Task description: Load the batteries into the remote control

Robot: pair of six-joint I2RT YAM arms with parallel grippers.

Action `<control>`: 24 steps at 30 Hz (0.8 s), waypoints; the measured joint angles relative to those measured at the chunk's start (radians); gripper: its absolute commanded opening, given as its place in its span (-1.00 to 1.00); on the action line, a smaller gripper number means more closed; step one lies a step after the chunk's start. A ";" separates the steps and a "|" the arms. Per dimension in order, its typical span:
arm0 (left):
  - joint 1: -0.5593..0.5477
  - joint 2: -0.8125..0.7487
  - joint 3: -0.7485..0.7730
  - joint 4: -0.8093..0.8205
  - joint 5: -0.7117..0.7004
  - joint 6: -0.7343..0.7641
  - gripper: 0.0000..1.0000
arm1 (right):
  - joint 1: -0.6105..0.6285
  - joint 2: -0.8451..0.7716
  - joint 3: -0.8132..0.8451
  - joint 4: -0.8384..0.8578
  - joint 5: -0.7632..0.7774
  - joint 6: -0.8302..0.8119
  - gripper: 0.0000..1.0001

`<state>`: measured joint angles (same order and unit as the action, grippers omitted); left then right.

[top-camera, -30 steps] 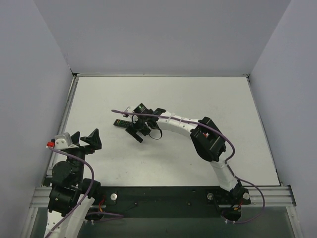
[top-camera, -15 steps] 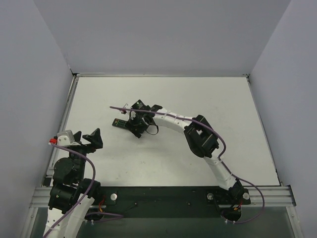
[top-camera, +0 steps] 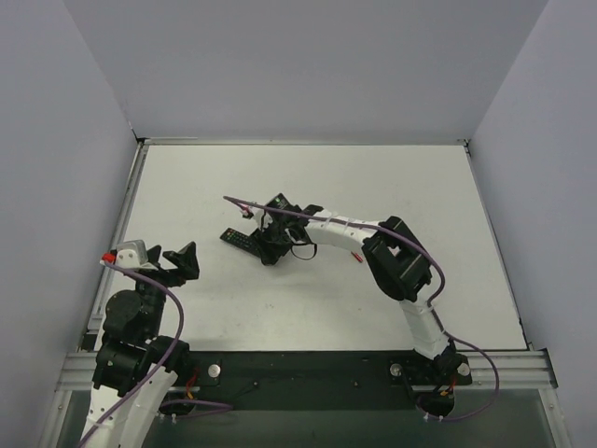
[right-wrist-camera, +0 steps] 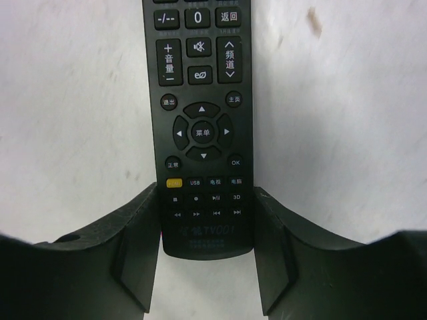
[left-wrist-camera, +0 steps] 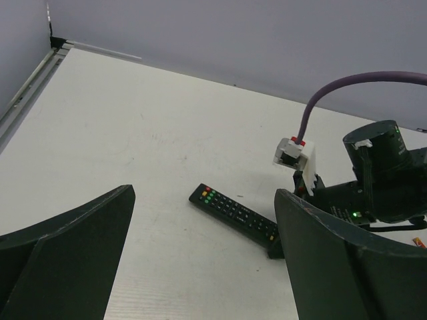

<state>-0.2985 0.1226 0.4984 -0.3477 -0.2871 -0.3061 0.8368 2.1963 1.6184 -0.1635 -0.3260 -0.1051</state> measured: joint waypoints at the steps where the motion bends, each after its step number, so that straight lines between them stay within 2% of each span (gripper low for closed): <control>1: 0.000 0.001 0.000 0.001 0.010 0.000 0.94 | -0.006 -0.038 -0.066 0.029 -0.028 0.029 -1.00; 6: 0.000 0.004 -0.003 0.032 0.097 -0.027 0.93 | -0.067 -0.243 -0.381 0.180 -0.178 0.238 -1.00; 10: 0.000 0.004 -0.059 0.152 0.219 -0.098 0.94 | -0.133 -0.388 -0.558 0.354 -0.285 0.421 -1.00; 17: 0.000 0.092 -0.244 0.436 0.418 -0.286 0.95 | -0.140 -0.583 -0.730 0.675 -0.431 0.696 -1.00; 24: 0.000 0.281 -0.251 0.702 0.548 -0.436 0.95 | -0.096 -0.669 -0.789 0.833 -0.503 0.838 -1.00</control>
<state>-0.2985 0.4034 0.2478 0.3542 0.2611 -0.7425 0.7406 1.5272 0.8291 0.6693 -0.8288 0.7334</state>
